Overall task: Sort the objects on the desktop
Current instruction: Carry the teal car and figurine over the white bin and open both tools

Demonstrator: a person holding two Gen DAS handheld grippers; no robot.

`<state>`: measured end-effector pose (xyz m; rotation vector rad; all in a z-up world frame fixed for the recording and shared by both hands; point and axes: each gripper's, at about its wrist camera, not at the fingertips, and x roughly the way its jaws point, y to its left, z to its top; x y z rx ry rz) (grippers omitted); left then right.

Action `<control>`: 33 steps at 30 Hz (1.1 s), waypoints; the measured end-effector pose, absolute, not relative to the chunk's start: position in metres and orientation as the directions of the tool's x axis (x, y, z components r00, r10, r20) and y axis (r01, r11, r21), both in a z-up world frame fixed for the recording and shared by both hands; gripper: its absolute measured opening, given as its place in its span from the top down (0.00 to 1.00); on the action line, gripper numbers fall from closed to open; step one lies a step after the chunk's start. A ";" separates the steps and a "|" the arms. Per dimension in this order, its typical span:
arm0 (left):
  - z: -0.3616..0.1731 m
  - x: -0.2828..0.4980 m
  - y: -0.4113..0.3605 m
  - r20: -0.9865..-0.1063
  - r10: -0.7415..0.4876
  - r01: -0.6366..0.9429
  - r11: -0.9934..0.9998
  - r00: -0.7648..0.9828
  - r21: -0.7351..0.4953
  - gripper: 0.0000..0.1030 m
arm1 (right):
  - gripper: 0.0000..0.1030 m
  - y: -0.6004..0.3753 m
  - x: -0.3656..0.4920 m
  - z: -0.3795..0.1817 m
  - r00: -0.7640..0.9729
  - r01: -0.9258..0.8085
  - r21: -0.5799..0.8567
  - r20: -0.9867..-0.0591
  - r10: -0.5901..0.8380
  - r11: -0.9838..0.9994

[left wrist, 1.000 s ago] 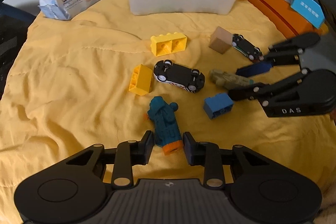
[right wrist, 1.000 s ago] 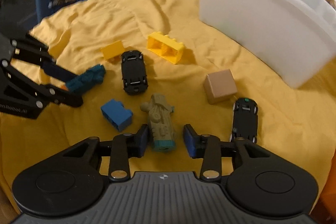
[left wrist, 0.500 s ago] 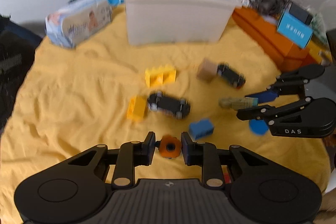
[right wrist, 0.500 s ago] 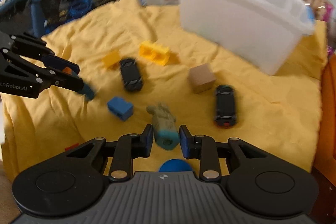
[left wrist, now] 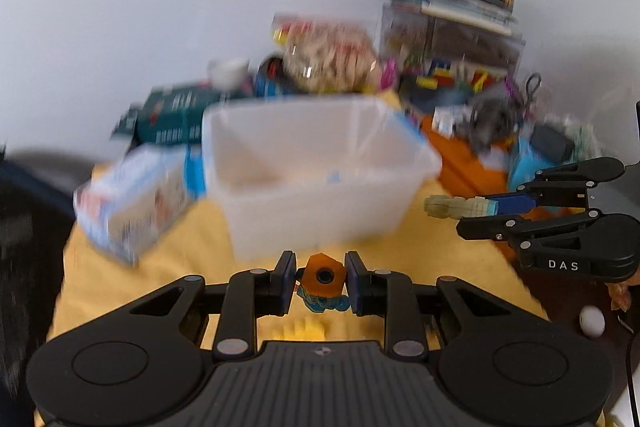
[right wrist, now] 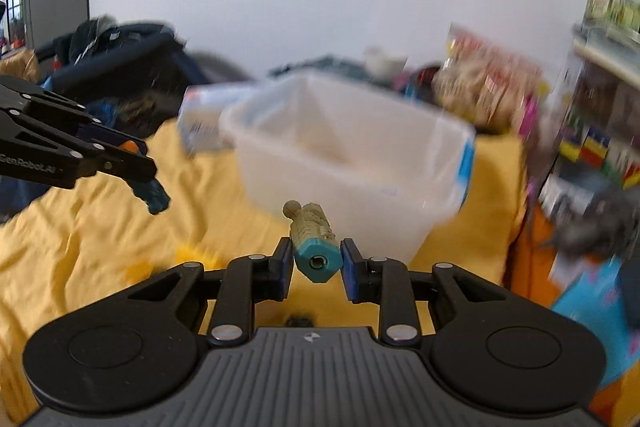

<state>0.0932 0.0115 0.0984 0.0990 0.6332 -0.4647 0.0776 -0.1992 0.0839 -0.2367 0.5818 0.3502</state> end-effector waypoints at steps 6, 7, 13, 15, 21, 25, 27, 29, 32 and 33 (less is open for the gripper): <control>0.129 0.148 -0.019 -0.536 -0.408 0.490 0.872 0.739 0.013 0.71 | 0.72 -0.201 0.125 0.116 0.837 -0.351 -0.171 -0.498 0.227 0.921; 0.130 0.158 -0.024 -0.536 -0.410 0.494 0.869 0.738 0.016 0.71 | 0.72 -0.202 0.134 0.117 0.840 -0.343 -0.176 -0.497 0.217 0.923; 0.111 0.212 -0.051 -0.581 -0.391 0.499 0.866 0.713 0.029 0.71 | 0.72 -0.201 0.179 0.098 0.818 -0.310 -0.165 -0.548 0.174 0.936; 0.095 0.224 -0.057 -0.619 -0.366 0.495 0.868 0.695 0.043 0.71 | 0.72 -0.200 0.187 0.085 0.800 -0.304 -0.157 -0.578 0.162 0.940; 0.074 0.227 -0.054 -0.660 -0.326 0.470 0.881 0.677 0.047 0.57 | 0.59 -0.195 0.179 0.075 0.786 -0.322 -0.164 -0.595 0.167 0.932; 0.087 0.203 -0.033 -0.616 -0.342 0.449 0.893 0.710 0.021 0.48 | 0.53 -0.202 0.159 0.085 0.803 -0.315 -0.139 -0.566 0.186 0.939; 0.091 0.186 -0.022 -0.606 -0.347 0.448 0.894 0.716 0.016 0.43 | 0.52 -0.205 0.146 0.086 0.807 -0.316 -0.124 -0.557 0.198 0.941; 0.091 0.166 -0.011 -0.597 -0.345 0.440 0.898 0.724 0.014 0.42 | 0.49 -0.207 0.134 0.084 0.801 -0.323 -0.110 -0.560 0.210 0.940; 0.077 0.139 0.004 -0.617 -0.317 0.405 0.914 0.721 0.004 0.40 | 0.47 -0.210 0.116 0.076 0.779 -0.340 -0.067 -0.579 0.241 0.938; 0.069 0.132 0.008 -0.635 -0.308 0.397 0.918 0.708 -0.004 0.38 | 0.47 -0.211 0.109 0.071 0.773 -0.342 -0.056 -0.585 0.247 0.938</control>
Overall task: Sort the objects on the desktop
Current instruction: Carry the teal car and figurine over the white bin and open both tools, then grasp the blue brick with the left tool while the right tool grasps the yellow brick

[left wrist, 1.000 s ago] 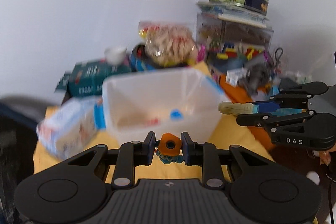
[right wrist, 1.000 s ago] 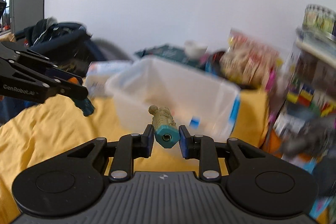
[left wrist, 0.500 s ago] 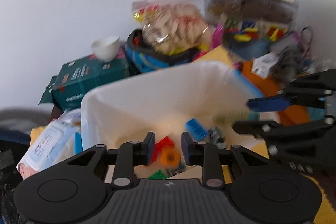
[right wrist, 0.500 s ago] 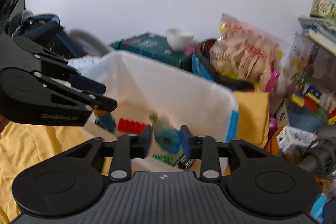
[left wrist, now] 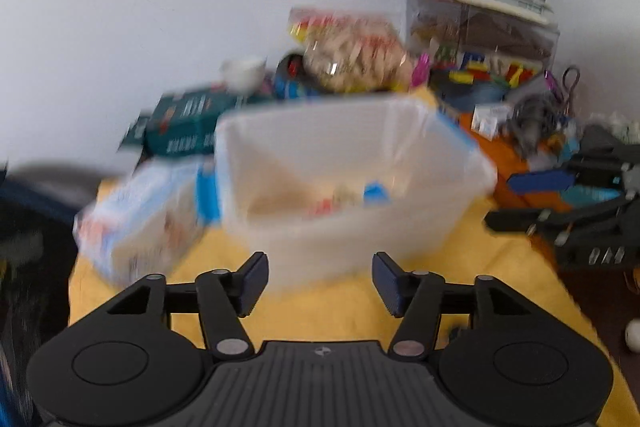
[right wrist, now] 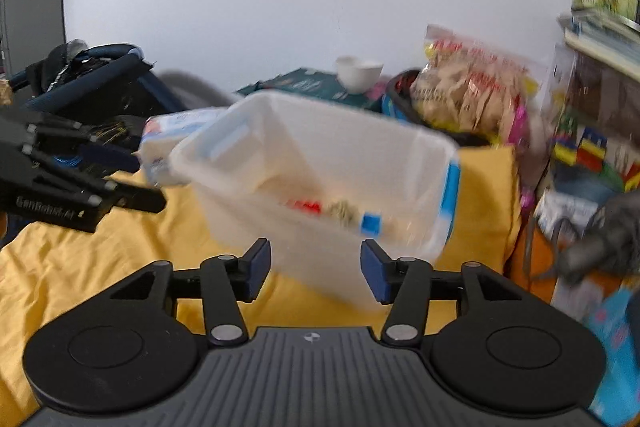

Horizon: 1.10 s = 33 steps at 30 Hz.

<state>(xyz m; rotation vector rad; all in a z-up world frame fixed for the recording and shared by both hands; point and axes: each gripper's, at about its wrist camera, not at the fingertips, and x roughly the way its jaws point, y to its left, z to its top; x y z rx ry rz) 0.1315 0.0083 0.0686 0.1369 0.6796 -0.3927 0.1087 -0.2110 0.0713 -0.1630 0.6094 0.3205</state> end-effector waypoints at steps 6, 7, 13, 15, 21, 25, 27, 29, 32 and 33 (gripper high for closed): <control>0.011 0.080 0.028 -0.726 -0.290 0.342 0.936 0.624 -0.080 0.38 | 0.35 -0.211 0.073 0.037 0.710 -0.381 -0.020 -0.647 0.278 0.925; 0.006 0.071 0.028 -0.732 -0.296 0.348 0.934 0.614 -0.086 0.38 | 0.31 -0.211 0.068 0.031 0.696 -0.387 -0.013 -0.660 0.283 0.922; -0.019 0.032 0.011 -0.775 -0.326 0.395 0.912 0.542 -0.108 0.38 | 0.31 -0.214 0.042 -0.001 0.602 -0.402 0.059 -0.735 0.313 0.914; -0.023 0.022 0.005 -0.782 -0.336 0.404 0.907 0.525 -0.118 0.38 | 0.31 -0.212 0.032 -0.008 0.573 -0.412 0.096 -0.746 0.340 0.906; -0.029 0.004 -0.010 -0.791 -0.354 0.425 0.895 0.499 -0.132 0.38 | 0.35 -0.196 0.008 -0.026 0.533 -0.480 0.033 -0.782 0.321 0.877; -0.031 0.003 -0.012 -0.793 -0.341 0.408 0.904 0.505 -0.129 0.38 | 0.37 -0.198 0.007 -0.032 0.519 -0.474 0.042 -0.793 0.317 0.880; -0.030 0.009 -0.012 -0.784 -0.333 0.388 0.913 0.523 -0.128 0.38 | 0.37 -0.200 0.007 -0.032 0.516 -0.474 0.050 -0.793 0.323 0.879; -0.032 0.021 -0.012 -0.784 -0.320 0.353 0.925 0.531 -0.139 0.39 | 0.37 -0.200 0.006 -0.034 0.518 -0.472 0.038 -0.797 0.312 0.881; -0.039 0.041 -0.016 -0.801 -0.325 0.297 0.935 0.502 -0.192 0.46 | 0.37 -0.202 0.004 -0.035 0.517 -0.463 0.050 -0.796 0.315 0.885; -0.042 0.044 -0.018 -0.806 -0.327 0.292 0.935 0.494 -0.200 0.47 | 0.36 -0.203 0.003 -0.034 0.518 -0.462 0.048 -0.795 0.314 0.885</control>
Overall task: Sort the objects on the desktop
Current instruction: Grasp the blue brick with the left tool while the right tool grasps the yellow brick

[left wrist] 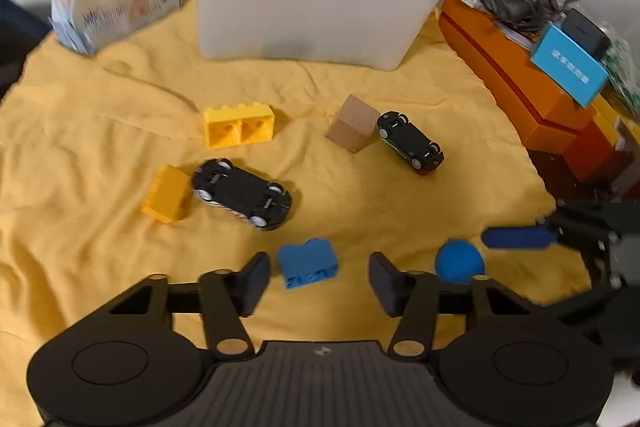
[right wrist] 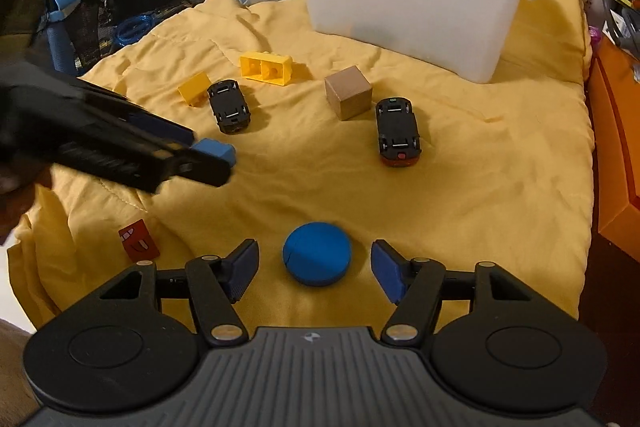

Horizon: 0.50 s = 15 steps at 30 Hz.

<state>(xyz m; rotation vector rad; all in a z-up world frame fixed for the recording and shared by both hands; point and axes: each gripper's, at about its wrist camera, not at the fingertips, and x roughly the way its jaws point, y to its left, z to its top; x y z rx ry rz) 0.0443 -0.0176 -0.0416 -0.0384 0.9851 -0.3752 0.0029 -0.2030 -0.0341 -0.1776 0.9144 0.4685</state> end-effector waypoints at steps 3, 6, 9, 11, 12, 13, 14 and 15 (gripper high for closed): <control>-0.048 0.046 -0.021 -0.815 -0.301 0.285 0.942 0.495 -0.175 0.55 | 0.36 -0.206 0.002 -0.034 0.521 -0.455 0.044 -0.797 0.306 0.889; -0.048 0.040 -0.017 -0.806 -0.301 0.313 0.937 0.509 -0.152 0.64 | 0.36 -0.210 0.002 -0.034 0.519 -0.450 0.050 -0.798 0.307 0.892; -0.044 0.032 -0.014 -0.811 -0.299 0.349 0.928 0.502 -0.126 0.64 | 0.36 -0.211 0.005 -0.033 0.517 -0.455 0.053 -0.797 0.312 0.889; -0.043 0.026 -0.009 -0.817 -0.284 0.349 0.931 0.501 -0.109 0.64 | 0.36 -0.209 0.009 -0.031 0.523 -0.465 0.046 -0.791 0.316 0.884; -0.044 0.025 -0.005 -0.820 -0.284 0.341 0.933 0.497 -0.117 0.64 | 0.36 -0.208 0.013 -0.030 0.533 -0.470 0.034 -0.785 0.315 0.882; -0.045 0.024 -0.001 -0.821 -0.284 0.329 0.936 0.496 -0.125 0.64 | 0.36 -0.206 0.018 -0.028 0.550 -0.470 0.017 -0.776 0.308 0.883; -0.046 0.023 0.002 -0.820 -0.284 0.321 0.938 0.497 -0.131 0.64 | 0.36 -0.205 0.023 -0.027 0.568 -0.467 -0.003 -0.768 0.297 0.884; -0.045 0.023 0.004 -0.819 -0.286 0.319 0.938 0.498 -0.134 0.64 | 0.37 -0.204 0.030 -0.026 0.584 -0.462 -0.018 -0.759 0.288 0.887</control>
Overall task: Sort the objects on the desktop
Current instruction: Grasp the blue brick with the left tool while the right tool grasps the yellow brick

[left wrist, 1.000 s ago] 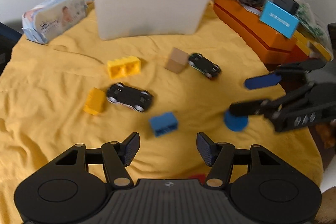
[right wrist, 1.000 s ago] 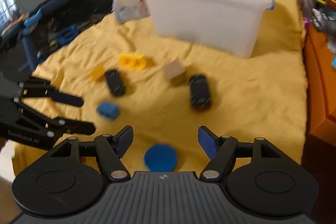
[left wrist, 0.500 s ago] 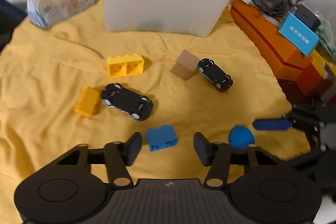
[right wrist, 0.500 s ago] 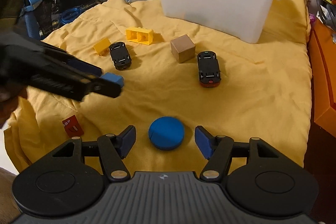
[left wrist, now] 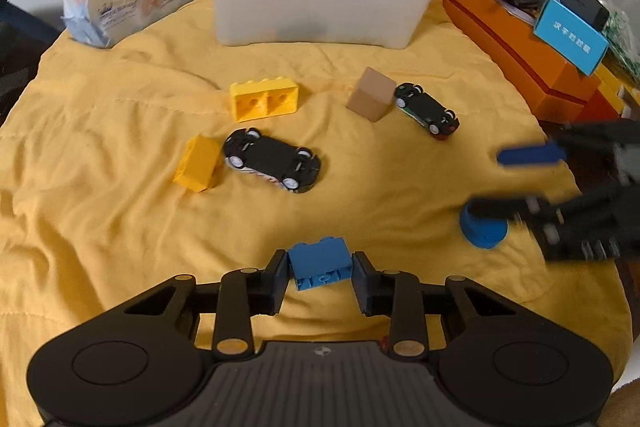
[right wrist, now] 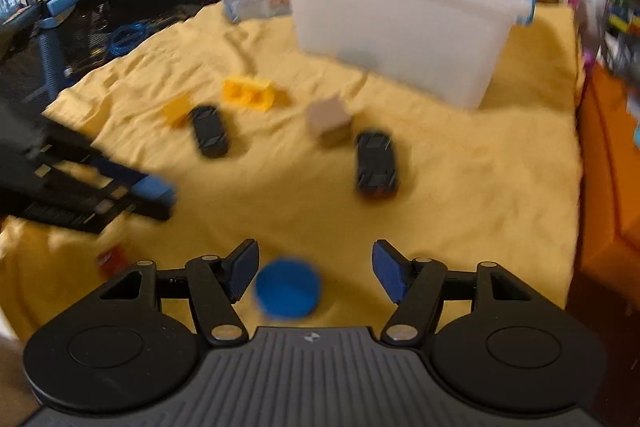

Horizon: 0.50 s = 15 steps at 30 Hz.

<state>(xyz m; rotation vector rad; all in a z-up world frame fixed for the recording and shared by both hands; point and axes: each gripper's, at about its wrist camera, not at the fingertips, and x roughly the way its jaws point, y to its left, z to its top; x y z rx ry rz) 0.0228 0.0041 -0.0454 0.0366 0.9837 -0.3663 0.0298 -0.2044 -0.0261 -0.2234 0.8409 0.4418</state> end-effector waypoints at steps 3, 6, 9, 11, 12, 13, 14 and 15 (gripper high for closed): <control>-0.045 0.022 0.005 -0.816 -0.282 0.316 0.940 0.505 -0.129 0.64 | 0.40 -0.201 0.052 -0.027 0.622 -0.442 -0.060 -0.739 0.258 0.895; -0.046 0.020 0.005 -0.816 -0.279 0.319 0.940 0.506 -0.124 0.64 | 0.52 -0.191 0.064 -0.029 0.661 -0.462 -0.154 -0.716 0.224 0.873; -0.046 0.019 0.006 -0.817 -0.281 0.329 0.937 0.504 -0.119 0.64 | 0.65 -0.180 0.072 -0.034 0.668 -0.508 -0.229 -0.713 0.211 0.830; -0.046 0.020 0.006 -0.816 -0.279 0.331 0.937 0.507 -0.116 0.64 | 0.67 -0.176 0.076 -0.035 0.657 -0.517 -0.225 -0.723 0.215 0.826; -0.045 0.020 0.007 -0.815 -0.273 0.331 0.938 0.512 -0.106 0.64 | 0.67 -0.174 0.075 -0.033 0.654 -0.519 -0.215 -0.723 0.223 0.827; -0.045 0.021 0.007 -0.813 -0.268 0.331 0.938 0.516 -0.100 0.64 | 0.67 -0.171 0.073 -0.030 0.654 -0.526 -0.201 -0.717 0.241 0.827; -0.044 0.023 0.009 -0.812 -0.266 0.326 0.940 0.519 -0.099 0.64 | 0.67 -0.168 0.071 -0.025 0.656 -0.536 -0.185 -0.705 0.268 0.824; -0.045 0.025 0.010 -0.813 -0.265 0.319 0.942 0.518 -0.104 0.64 | 0.67 -0.165 0.070 -0.021 0.656 -0.550 -0.169 -0.694 0.298 0.818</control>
